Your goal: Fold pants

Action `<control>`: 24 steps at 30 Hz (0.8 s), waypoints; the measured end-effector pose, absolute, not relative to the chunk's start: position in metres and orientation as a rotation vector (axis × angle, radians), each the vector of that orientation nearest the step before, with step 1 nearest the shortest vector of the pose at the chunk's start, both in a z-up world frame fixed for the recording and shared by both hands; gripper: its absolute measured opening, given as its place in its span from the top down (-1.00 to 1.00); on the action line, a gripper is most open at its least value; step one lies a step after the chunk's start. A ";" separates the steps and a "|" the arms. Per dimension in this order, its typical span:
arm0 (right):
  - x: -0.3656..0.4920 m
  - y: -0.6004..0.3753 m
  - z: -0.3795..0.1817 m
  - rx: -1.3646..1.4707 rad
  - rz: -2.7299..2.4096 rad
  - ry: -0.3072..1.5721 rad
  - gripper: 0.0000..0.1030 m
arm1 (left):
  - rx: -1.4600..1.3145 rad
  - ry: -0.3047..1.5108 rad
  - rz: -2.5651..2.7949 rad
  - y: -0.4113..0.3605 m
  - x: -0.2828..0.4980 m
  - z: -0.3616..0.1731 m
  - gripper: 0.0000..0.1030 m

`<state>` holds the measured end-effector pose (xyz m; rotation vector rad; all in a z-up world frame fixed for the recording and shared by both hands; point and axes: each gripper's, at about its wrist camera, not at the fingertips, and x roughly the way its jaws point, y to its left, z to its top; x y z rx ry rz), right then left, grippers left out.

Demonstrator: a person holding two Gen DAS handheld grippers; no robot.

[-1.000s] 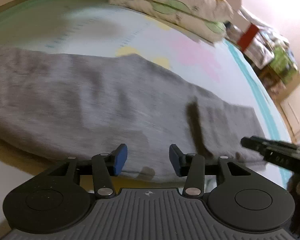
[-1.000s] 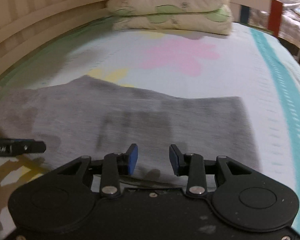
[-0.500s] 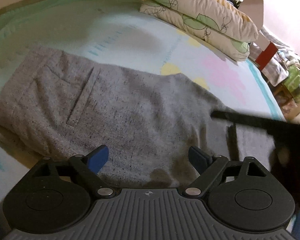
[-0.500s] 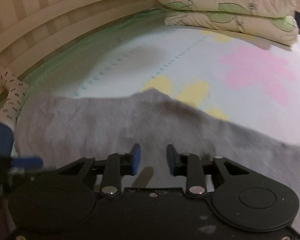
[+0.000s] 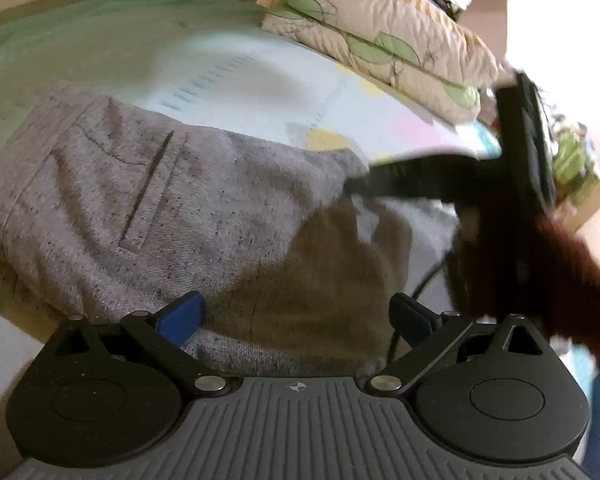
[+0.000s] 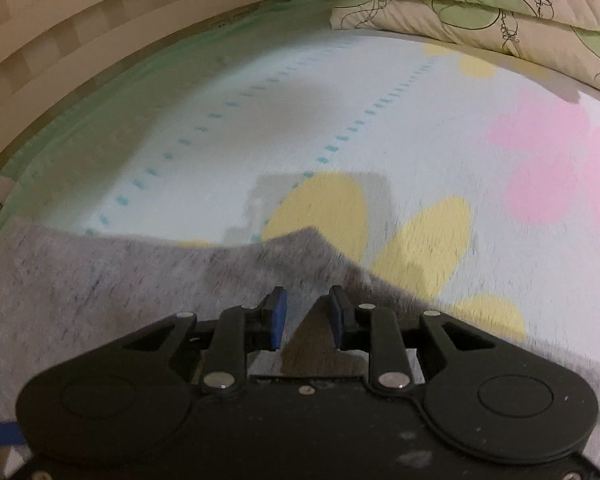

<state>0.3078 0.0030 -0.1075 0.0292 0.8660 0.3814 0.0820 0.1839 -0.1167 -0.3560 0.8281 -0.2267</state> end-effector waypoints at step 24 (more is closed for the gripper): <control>0.170 0.007 -0.118 0.028 0.494 0.903 0.27 | -0.716 0.911 -0.041 0.252 0.067 -0.127 -0.98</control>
